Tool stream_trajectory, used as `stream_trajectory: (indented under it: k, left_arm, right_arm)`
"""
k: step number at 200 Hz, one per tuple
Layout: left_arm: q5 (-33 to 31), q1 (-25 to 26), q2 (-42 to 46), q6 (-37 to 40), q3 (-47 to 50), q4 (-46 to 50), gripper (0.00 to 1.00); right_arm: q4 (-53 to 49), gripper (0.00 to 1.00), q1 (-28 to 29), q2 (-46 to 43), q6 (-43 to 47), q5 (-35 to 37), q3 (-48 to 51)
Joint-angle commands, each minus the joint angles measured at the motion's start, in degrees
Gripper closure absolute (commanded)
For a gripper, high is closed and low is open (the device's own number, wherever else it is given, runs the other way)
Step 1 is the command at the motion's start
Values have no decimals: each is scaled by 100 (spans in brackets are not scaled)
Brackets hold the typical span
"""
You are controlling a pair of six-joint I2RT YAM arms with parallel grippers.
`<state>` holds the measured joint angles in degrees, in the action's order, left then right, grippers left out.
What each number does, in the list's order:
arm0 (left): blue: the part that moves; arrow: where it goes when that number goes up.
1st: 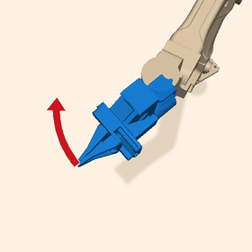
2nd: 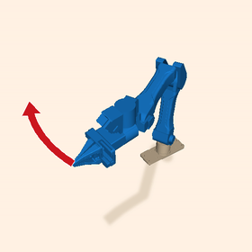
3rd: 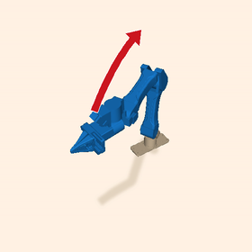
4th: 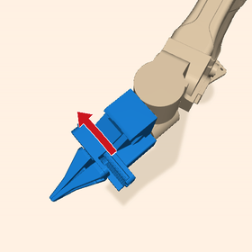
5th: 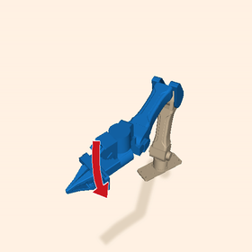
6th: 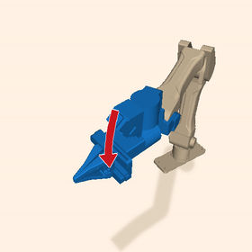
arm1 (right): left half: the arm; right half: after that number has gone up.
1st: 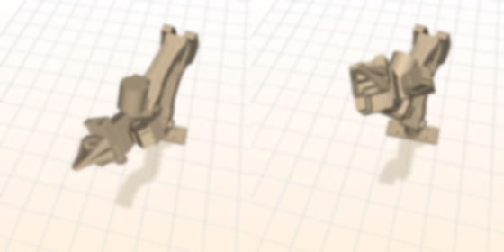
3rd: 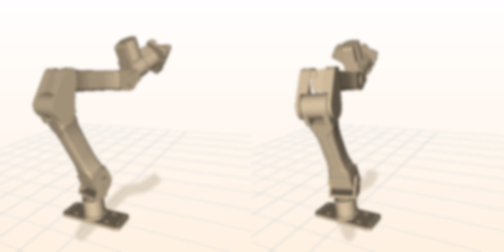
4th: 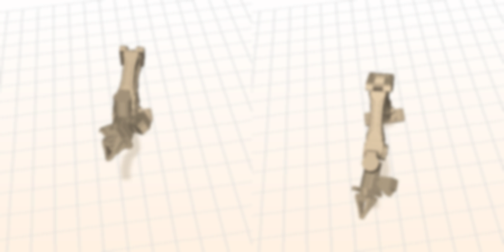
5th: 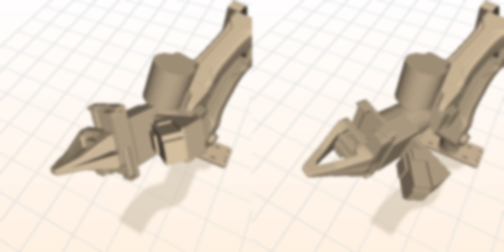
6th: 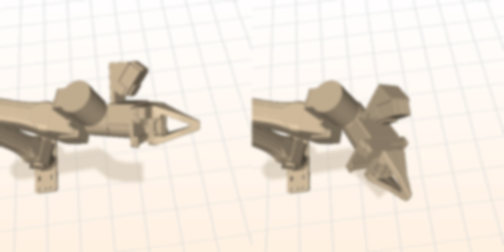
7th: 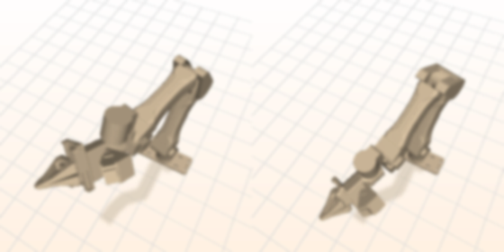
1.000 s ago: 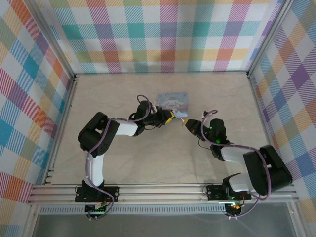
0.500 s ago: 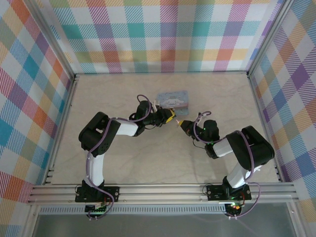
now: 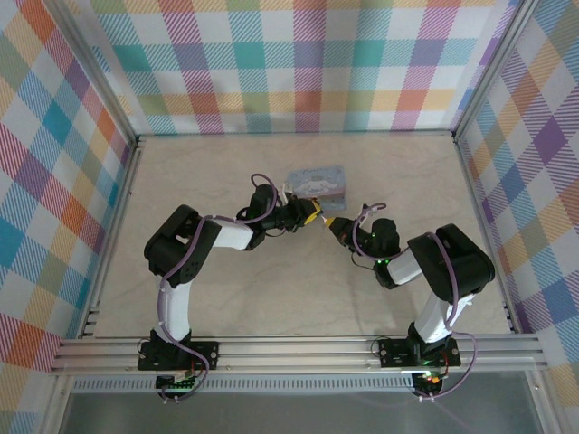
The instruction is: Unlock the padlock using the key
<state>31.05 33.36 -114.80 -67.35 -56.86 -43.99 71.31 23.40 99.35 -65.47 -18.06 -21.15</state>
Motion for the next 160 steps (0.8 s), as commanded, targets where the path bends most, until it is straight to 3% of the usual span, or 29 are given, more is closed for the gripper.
stream_trajectory:
  k: [1,90,160]
  left_arm:
    - [147,74,-51,-94,50,-492,85]
    - [187,152,-120,-151,67,-681,85]
    - [332,192,-240,-386,191,-1384,87]
  right_arm:
    - [371,100,46,102,-66,-48,-113]
    - [606,100,51,389,-184,-4,-253]
    - [929,100,42,570,-1119,156,-391]
